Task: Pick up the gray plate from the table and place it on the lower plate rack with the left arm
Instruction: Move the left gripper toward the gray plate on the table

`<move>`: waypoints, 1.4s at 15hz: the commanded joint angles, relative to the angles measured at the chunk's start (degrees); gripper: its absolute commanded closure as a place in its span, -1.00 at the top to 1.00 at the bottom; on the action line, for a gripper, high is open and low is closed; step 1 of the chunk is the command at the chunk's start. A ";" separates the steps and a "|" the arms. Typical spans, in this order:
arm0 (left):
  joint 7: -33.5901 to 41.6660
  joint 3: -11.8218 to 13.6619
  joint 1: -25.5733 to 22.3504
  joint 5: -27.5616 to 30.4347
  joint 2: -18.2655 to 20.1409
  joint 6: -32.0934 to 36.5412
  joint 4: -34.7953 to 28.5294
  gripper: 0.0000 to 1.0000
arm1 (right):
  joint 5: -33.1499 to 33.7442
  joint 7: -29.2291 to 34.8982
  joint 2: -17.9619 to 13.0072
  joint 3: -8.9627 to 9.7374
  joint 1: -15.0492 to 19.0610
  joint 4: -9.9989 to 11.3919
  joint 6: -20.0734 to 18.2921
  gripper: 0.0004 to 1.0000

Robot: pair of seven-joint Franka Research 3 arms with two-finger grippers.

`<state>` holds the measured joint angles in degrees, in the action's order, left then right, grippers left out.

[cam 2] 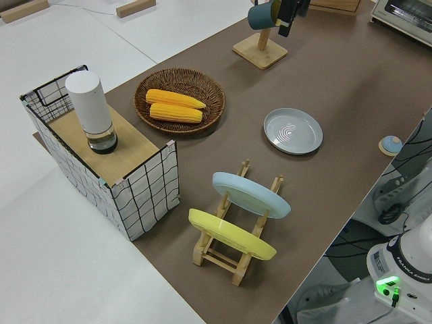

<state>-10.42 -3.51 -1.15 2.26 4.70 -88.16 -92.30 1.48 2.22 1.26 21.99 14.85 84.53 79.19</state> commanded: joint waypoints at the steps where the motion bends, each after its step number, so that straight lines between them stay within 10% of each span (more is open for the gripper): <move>1: -0.91 -0.27 1.58 -0.24 -0.31 2.29 -0.33 0.99 | 0.37 0.68 -0.12 1.21 1.32 -0.41 -0.62 0.97; 17: -0.30 0.08 1.41 -1.29 -0.13 2.38 -1.92 0.99 | 0.37 0.68 -0.12 1.13 1.32 -0.41 -0.62 0.97; 21: 0.14 0.69 0.97 -1.91 3.90 -4.18 -11.64 0.99 | 0.28 0.68 -0.12 1.13 1.32 -0.41 -0.62 0.97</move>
<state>-10.41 -3.53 -0.35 1.61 4.22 -86.58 -94.86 1.48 2.22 1.26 21.99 14.85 84.53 79.19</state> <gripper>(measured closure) 0.004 0.013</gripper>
